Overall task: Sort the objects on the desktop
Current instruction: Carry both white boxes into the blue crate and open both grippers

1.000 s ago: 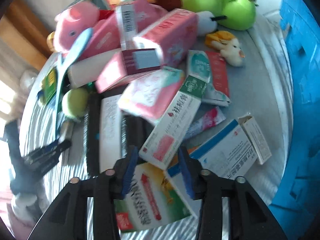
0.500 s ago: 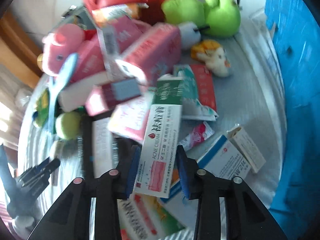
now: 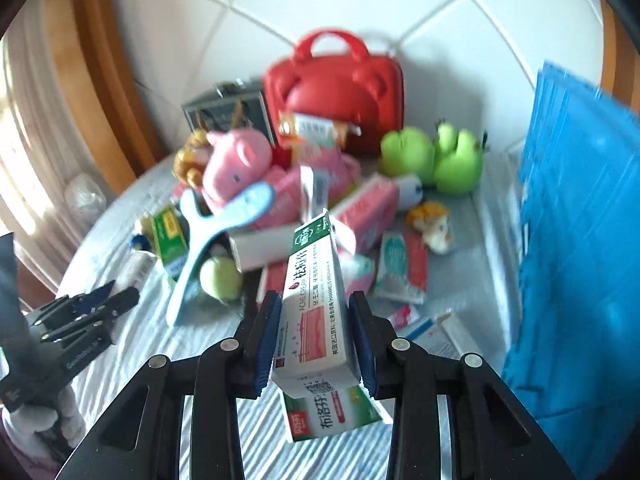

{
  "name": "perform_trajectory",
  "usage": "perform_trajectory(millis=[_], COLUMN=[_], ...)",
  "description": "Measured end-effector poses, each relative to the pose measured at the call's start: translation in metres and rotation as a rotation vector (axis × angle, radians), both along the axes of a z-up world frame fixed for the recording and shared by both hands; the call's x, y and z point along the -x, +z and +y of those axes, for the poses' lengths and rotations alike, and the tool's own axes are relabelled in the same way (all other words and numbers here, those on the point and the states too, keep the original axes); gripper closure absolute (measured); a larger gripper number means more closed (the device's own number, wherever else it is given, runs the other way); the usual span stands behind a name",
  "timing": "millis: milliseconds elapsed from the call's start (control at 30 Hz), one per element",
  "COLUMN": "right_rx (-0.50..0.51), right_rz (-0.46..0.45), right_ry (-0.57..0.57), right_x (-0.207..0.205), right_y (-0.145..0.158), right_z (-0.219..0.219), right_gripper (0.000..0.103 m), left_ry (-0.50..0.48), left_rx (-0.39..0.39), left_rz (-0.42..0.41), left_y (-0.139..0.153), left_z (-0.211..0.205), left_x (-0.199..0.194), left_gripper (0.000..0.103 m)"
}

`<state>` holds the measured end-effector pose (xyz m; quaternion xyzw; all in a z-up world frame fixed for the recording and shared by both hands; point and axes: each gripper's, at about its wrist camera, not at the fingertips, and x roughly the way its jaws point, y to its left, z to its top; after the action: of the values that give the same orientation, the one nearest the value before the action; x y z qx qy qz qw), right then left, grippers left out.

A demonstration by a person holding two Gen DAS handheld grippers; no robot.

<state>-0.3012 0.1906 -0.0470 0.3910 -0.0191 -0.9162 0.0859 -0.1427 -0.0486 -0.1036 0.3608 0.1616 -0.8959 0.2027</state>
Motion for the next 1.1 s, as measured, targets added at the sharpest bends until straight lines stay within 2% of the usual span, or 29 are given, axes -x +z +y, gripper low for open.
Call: perform_trajectory(millis=[267, 467, 600, 767, 900, 1000, 1100], right_rx=[0.008, -0.003, -0.015, -0.042, -0.06, -0.067, -0.085], right_rz=[0.215, 0.345, 0.387, 0.406, 0.378, 0.341, 0.3], right_ry=[-0.06, -0.186, -0.286, -0.418, -0.495, -0.53, -0.563], right_x=[-0.046, -0.082, -0.102, -0.125, -0.139, -0.144, -0.152], right_y=[0.075, 0.121, 0.137, 0.144, 0.141, 0.133, 0.121], right_z=[0.035, 0.095, 0.14, 0.202, 0.248, 0.277, 0.303], right_gripper=[0.069, 0.069, 0.069, 0.069, 0.068, 0.068, 0.068], left_ry=[-0.095, -0.211, -0.297, -0.403, -0.482, -0.538, -0.593], left_rx=[0.09, 0.134, 0.14, 0.144, 0.149, 0.149, 0.143], left_rz=[0.151, 0.256, 0.306, 0.351, 0.366, 0.341, 0.278], left_y=[0.077, 0.132, 0.163, 0.192, 0.212, 0.213, 0.203], left_z=[0.045, 0.101, 0.152, 0.219, 0.275, 0.315, 0.355], left_x=[0.014, 0.043, 0.064, 0.09, 0.107, 0.12, 0.137], left_gripper=[0.075, 0.075, 0.075, 0.075, 0.075, 0.075, 0.075])
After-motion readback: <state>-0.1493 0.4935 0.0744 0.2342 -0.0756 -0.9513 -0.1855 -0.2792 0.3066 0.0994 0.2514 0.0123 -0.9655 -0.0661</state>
